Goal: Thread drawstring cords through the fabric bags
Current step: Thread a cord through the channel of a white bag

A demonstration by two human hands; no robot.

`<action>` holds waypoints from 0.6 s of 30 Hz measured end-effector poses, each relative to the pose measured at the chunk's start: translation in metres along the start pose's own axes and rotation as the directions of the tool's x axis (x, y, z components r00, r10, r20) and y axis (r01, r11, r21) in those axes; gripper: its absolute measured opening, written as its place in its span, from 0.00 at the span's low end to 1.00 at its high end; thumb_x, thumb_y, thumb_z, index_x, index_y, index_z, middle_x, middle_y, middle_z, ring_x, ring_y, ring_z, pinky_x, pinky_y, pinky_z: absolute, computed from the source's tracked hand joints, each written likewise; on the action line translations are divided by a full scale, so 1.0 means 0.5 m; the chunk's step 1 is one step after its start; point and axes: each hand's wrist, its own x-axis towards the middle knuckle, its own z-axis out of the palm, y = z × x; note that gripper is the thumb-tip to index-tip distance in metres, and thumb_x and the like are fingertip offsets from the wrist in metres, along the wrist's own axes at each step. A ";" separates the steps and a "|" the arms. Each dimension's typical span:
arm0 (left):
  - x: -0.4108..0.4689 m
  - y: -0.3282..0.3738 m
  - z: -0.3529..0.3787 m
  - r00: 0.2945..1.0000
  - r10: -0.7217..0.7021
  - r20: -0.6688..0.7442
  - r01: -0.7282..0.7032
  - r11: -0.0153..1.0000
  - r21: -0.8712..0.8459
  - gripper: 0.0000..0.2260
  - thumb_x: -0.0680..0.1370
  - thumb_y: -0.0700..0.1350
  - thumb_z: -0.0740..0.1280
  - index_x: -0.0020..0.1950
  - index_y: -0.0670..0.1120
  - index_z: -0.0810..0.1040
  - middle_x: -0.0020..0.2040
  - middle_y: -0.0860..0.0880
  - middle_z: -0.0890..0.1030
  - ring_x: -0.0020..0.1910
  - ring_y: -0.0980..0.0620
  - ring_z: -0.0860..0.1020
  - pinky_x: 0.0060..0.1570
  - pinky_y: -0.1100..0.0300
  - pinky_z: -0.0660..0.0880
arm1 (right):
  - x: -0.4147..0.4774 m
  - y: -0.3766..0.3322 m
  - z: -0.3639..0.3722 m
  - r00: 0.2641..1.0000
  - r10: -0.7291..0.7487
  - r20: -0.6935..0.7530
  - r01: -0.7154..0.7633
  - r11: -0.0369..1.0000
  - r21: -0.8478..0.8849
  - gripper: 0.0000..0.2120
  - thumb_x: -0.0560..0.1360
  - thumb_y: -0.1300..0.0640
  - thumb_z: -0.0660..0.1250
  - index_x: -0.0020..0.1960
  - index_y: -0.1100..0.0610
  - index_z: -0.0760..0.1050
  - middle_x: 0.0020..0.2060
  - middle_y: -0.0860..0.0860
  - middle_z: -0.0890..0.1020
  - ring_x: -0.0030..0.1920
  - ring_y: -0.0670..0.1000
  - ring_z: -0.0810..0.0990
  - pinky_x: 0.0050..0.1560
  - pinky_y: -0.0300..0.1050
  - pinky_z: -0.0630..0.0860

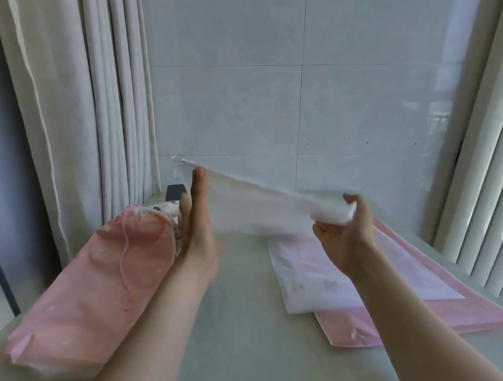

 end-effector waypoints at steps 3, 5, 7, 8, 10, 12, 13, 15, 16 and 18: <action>-0.017 0.007 0.003 0.996 -0.065 -0.063 0.065 0.998 -0.011 0.61 0.50 0.88 0.64 0.81 0.71 0.54 0.84 0.63 0.52 0.82 0.39 0.57 0.66 0.28 0.71 | -0.010 -0.002 -0.020 0.997 0.073 -0.025 -0.075 0.837 -0.542 0.13 0.76 0.49 0.70 0.46 0.57 0.86 0.39 0.50 0.85 0.41 0.51 0.81 0.42 0.44 0.75; -0.026 0.004 0.011 0.994 -0.072 -0.087 0.072 0.997 -0.005 0.65 0.47 0.88 0.64 0.82 0.70 0.51 0.84 0.64 0.48 0.82 0.37 0.56 0.62 0.31 0.75 | -0.024 0.000 -0.028 0.999 0.036 0.020 -0.010 0.673 -0.740 0.04 0.75 0.55 0.74 0.47 0.53 0.87 0.42 0.48 0.87 0.41 0.49 0.84 0.39 0.41 0.77; -0.026 -0.008 0.019 0.986 -0.115 -0.117 0.123 0.990 0.062 0.67 0.49 0.86 0.67 0.83 0.66 0.48 0.84 0.61 0.46 0.81 0.38 0.58 0.61 0.34 0.78 | -0.025 0.007 -0.037 0.993 0.053 0.102 0.057 0.547 -0.835 0.18 0.73 0.60 0.75 0.61 0.49 0.84 0.58 0.49 0.84 0.52 0.48 0.83 0.46 0.39 0.76; -0.022 -0.017 0.019 0.981 -0.134 -0.140 0.150 0.983 0.110 0.66 0.52 0.84 0.70 0.84 0.63 0.48 0.84 0.59 0.48 0.80 0.39 0.61 0.59 0.36 0.79 | -0.026 0.010 -0.041 0.987 0.084 0.137 0.079 0.491 -0.868 0.26 0.71 0.61 0.77 0.67 0.48 0.80 0.64 0.49 0.80 0.58 0.49 0.80 0.52 0.41 0.76; -0.015 -0.032 0.016 0.973 -0.147 -0.178 0.183 0.960 0.211 0.57 0.58 0.75 0.74 0.82 0.59 0.56 0.80 0.54 0.59 0.72 0.42 0.72 0.54 0.41 0.82 | -0.025 0.022 -0.048 0.979 0.126 0.163 0.117 0.311 -0.943 0.36 0.70 0.57 0.79 0.76 0.44 0.71 0.71 0.48 0.71 0.66 0.51 0.74 0.62 0.46 0.74; -0.013 -0.042 0.010 0.974 -0.091 -0.206 0.160 0.924 0.347 0.49 0.62 0.66 0.73 0.80 0.57 0.59 0.77 0.51 0.62 0.65 0.46 0.75 0.53 0.44 0.83 | -0.022 0.034 -0.052 0.977 0.123 0.171 0.159 0.103 -0.982 0.42 0.72 0.52 0.79 0.80 0.43 0.63 0.76 0.49 0.65 0.74 0.54 0.67 0.70 0.49 0.69; -0.013 -0.045 0.007 0.976 -0.060 -0.207 0.145 0.892 0.427 0.48 0.63 0.64 0.72 0.80 0.56 0.59 0.78 0.49 0.61 0.65 0.45 0.75 0.56 0.43 0.82 | -0.024 0.038 -0.049 0.975 0.100 0.201 0.199 0.025 -0.980 0.44 0.72 0.51 0.79 0.81 0.45 0.61 0.79 0.50 0.63 0.77 0.54 0.64 0.74 0.50 0.66; -0.012 -0.052 0.001 0.975 -0.039 -0.220 0.164 0.792 0.588 0.45 0.63 0.62 0.68 0.79 0.50 0.62 0.78 0.44 0.62 0.68 0.41 0.71 0.65 0.42 0.77 | -0.024 0.044 -0.042 0.976 -0.005 0.219 0.219 -0.048 -0.975 0.45 0.72 0.50 0.79 0.82 0.49 0.59 0.77 0.54 0.62 0.76 0.56 0.66 0.74 0.49 0.64; -0.015 -0.054 0.000 0.972 -0.044 -0.229 0.185 0.742 0.644 0.43 0.64 0.61 0.67 0.77 0.48 0.65 0.76 0.40 0.65 0.68 0.39 0.72 0.66 0.42 0.76 | -0.024 0.044 -0.037 0.980 -0.075 0.185 0.181 -0.053 -0.982 0.43 0.73 0.50 0.78 0.81 0.51 0.59 0.74 0.57 0.63 0.72 0.58 0.70 0.71 0.48 0.66; -0.022 -0.055 -0.005 0.973 -0.053 -0.225 0.196 0.706 0.681 0.32 0.66 0.55 0.65 0.66 0.39 0.74 0.68 0.33 0.74 0.56 0.37 0.78 0.53 0.52 0.80 | -0.025 0.042 -0.033 0.982 -0.177 0.069 0.061 -0.055 -0.997 0.36 0.77 0.48 0.73 0.78 0.57 0.61 0.69 0.60 0.67 0.67 0.61 0.73 0.60 0.49 0.70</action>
